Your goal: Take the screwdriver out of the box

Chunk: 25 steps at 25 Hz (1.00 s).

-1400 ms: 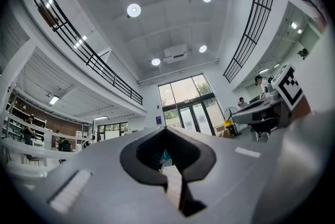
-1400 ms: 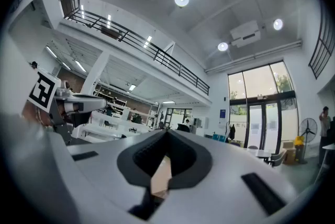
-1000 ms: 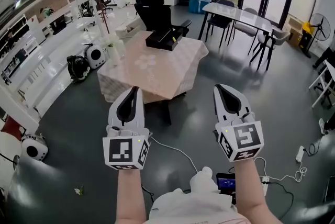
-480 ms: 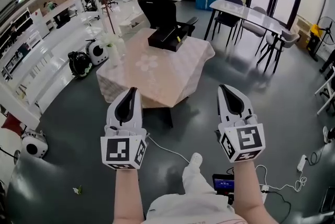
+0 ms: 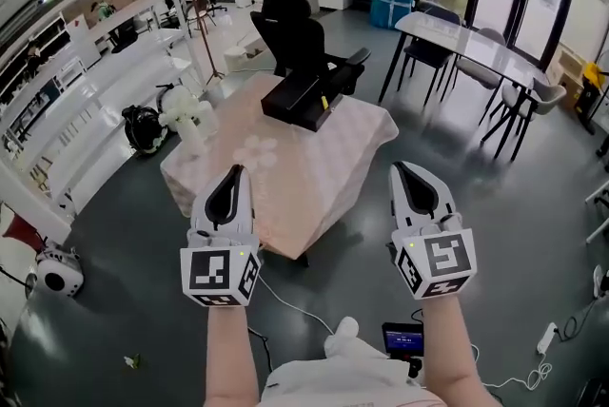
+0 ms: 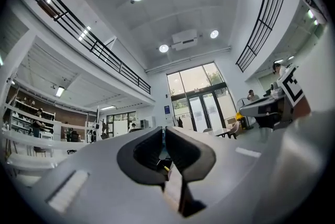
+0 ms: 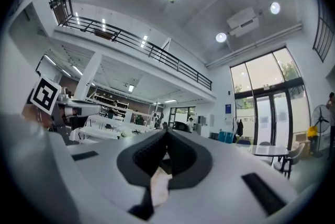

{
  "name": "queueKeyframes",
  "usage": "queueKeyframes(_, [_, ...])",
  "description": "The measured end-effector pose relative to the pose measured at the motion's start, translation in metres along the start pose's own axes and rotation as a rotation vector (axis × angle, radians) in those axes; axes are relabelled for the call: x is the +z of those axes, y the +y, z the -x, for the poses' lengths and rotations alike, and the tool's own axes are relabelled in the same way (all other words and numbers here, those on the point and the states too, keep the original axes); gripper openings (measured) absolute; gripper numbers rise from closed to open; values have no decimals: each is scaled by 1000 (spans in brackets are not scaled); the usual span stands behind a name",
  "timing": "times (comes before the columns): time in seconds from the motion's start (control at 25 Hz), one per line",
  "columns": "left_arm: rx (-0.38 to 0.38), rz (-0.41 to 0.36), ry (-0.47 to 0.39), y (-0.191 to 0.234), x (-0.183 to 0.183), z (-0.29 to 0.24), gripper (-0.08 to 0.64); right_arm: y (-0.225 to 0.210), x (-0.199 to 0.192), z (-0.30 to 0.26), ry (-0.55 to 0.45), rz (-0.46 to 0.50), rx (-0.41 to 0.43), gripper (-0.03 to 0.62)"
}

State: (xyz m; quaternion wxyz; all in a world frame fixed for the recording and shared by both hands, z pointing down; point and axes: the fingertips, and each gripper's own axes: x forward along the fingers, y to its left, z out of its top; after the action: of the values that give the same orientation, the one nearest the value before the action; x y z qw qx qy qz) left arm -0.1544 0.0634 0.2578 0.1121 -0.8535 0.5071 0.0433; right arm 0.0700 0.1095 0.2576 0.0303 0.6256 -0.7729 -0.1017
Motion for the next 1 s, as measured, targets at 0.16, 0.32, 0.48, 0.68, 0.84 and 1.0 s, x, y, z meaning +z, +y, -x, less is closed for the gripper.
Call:
queueKeyframes(0.16, [31,-1,3,-1,-6,-48,9,-31,-5,-38,0,11,33,6])
queueKeyframes(0.32, [43,-20,8,-1,-4,-75,9,-58,-12,-63,-1,-18,25,5])
queueKeyframes(0.48, [59,-31,11,5,-8,-96,9,-75,-25,-82,4,-48,19,6])
queueKeyframes(0.68, [59,-28,14,10,-22,-125,9,-92,-42,-108,22,-59,13,6])
queueKeyframes(0.84, [54,-15,26,15,-39,-158,9,-97,-55,-139,44,-47,34,6])
queueKeyframes(1.0, [64,-5,30,33,-58,-200,9,-106,-71,-185,74,-37,53,6])
